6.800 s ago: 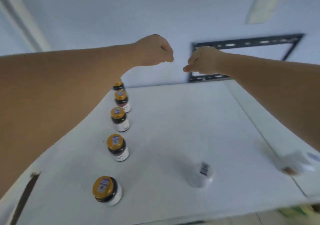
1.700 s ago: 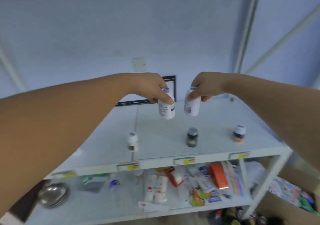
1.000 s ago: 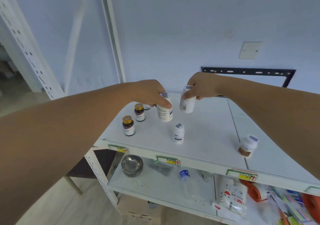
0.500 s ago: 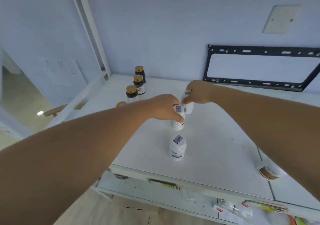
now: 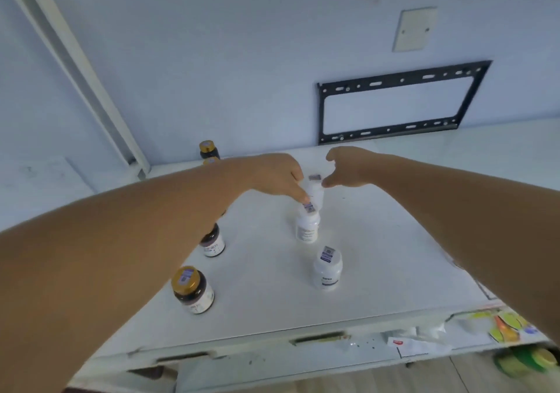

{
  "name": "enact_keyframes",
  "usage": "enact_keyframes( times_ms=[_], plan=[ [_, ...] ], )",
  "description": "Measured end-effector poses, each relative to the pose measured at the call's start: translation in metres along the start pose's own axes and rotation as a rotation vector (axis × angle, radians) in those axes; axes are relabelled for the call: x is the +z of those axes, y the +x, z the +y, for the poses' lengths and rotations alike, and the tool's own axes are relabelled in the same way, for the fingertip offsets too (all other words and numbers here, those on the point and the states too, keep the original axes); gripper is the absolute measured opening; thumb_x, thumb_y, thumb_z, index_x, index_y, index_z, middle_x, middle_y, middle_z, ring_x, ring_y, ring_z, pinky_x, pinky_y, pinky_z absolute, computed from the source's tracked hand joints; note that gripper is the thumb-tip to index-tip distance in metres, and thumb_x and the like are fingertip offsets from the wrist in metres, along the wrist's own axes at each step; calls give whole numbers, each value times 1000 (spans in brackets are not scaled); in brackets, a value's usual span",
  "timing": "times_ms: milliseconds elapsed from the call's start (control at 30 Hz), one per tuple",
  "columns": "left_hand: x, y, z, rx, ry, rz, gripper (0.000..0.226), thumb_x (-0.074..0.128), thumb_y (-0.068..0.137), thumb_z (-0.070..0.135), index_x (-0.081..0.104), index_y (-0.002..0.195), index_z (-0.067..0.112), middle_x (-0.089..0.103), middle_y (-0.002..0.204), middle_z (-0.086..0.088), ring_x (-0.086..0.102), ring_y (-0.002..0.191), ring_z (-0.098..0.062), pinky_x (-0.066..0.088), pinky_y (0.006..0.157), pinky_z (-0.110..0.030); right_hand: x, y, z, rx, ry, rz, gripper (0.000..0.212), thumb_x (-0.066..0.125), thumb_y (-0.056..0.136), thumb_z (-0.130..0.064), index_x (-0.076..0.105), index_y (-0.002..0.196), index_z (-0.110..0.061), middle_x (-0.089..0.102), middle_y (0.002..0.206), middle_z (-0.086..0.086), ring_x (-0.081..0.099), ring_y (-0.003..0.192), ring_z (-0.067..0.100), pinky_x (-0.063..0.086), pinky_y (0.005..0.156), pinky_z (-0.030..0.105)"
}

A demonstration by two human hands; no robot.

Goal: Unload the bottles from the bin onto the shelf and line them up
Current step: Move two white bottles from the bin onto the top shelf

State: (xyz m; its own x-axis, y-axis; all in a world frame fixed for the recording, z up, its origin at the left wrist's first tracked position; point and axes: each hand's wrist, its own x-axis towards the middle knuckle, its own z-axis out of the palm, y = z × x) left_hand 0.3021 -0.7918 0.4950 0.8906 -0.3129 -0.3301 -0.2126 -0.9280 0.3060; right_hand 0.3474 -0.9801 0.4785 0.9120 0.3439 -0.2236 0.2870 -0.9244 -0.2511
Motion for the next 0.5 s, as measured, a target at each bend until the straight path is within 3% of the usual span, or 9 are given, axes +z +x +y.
enact_keyframes(
  times_ms=[200, 367, 500],
  plan=[
    [-30, 17, 55, 150, -28, 103, 41, 79, 79, 49, 63, 112, 28, 63, 105, 10, 59, 95, -13, 45, 85, -26, -46, -75, 54, 170, 20, 90, 69, 71, 85, -46, 48, 142, -14, 54, 141, 2, 51, 128, 24, 42, 105, 36],
    [-16, 33, 169, 348, -5, 78, 50, 78, 82, 45, 65, 126, 25, 66, 120, 10, 63, 108, -12, 50, 96, -29, -72, -166, 124, 351, 47, 179, 66, 73, 83, -44, 52, 138, -15, 57, 138, 1, 54, 124, 22, 44, 103, 34],
    [11, 39, 276, 510, 21, 38, 50, 79, 81, 44, 65, 125, 26, 66, 116, 12, 64, 104, -10, 50, 91, -26, -77, -249, 193, 503, 67, 219, 67, 73, 82, -46, 53, 138, -16, 59, 135, -1, 55, 122, 22, 43, 105, 36]
  ],
)
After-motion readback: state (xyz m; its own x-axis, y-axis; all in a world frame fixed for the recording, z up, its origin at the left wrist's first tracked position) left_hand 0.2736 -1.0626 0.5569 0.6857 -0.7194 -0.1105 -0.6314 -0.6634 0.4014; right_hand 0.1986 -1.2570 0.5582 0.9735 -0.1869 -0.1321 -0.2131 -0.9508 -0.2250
